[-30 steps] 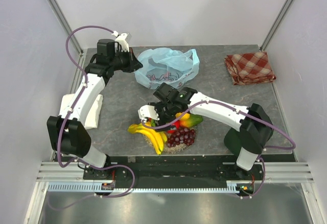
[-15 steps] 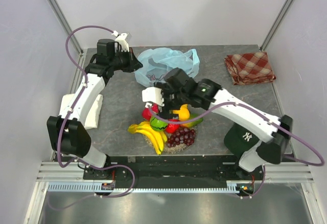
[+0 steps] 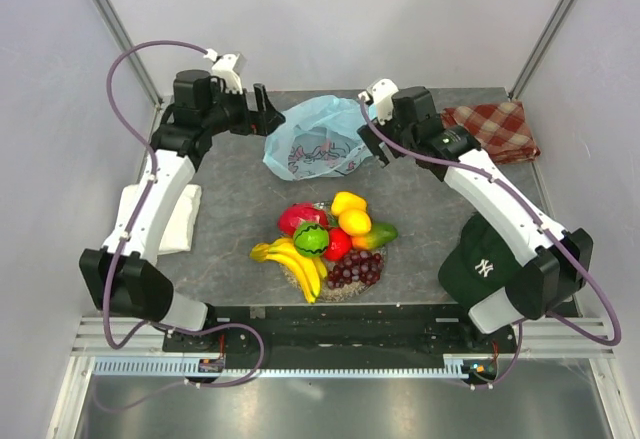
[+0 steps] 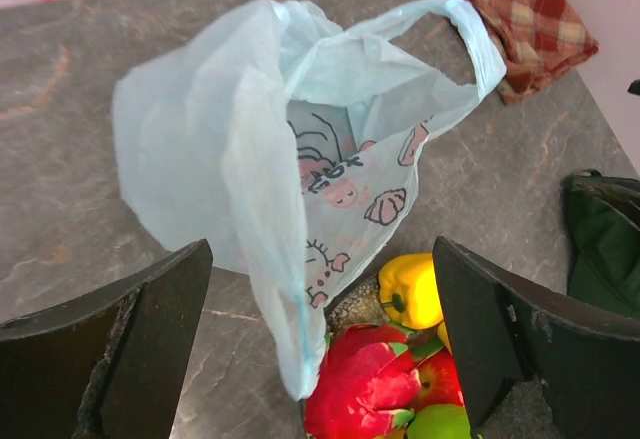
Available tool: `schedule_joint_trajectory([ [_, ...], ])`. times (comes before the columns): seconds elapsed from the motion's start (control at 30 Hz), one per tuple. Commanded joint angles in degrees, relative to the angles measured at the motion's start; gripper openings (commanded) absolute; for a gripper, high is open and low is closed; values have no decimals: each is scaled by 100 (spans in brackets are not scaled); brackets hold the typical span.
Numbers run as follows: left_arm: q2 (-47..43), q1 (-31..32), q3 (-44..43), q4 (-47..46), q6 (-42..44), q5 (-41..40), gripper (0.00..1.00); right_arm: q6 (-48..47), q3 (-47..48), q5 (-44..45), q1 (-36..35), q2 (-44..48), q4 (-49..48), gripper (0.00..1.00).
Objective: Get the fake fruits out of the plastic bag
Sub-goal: Reset both arms
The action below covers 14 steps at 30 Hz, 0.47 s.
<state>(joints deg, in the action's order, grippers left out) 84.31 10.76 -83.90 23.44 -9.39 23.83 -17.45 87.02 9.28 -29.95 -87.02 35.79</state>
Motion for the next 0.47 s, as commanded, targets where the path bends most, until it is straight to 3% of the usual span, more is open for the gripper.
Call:
schedule_joint_trajectory([
  [0.0, -705, -153, -224, -41, 306, -371, 99, 822, -274, 987, -19, 326, -714, 98],
  [0.13, -1328, -276, -48, 46, 630, -336, 99, 866, -362, 1558, 16, 362, -933, 98],
  [0.43, -2129, -769, 365, 222, 640, -107, 99, 814, -449, 1498, 165, 528, -960, 98],
])
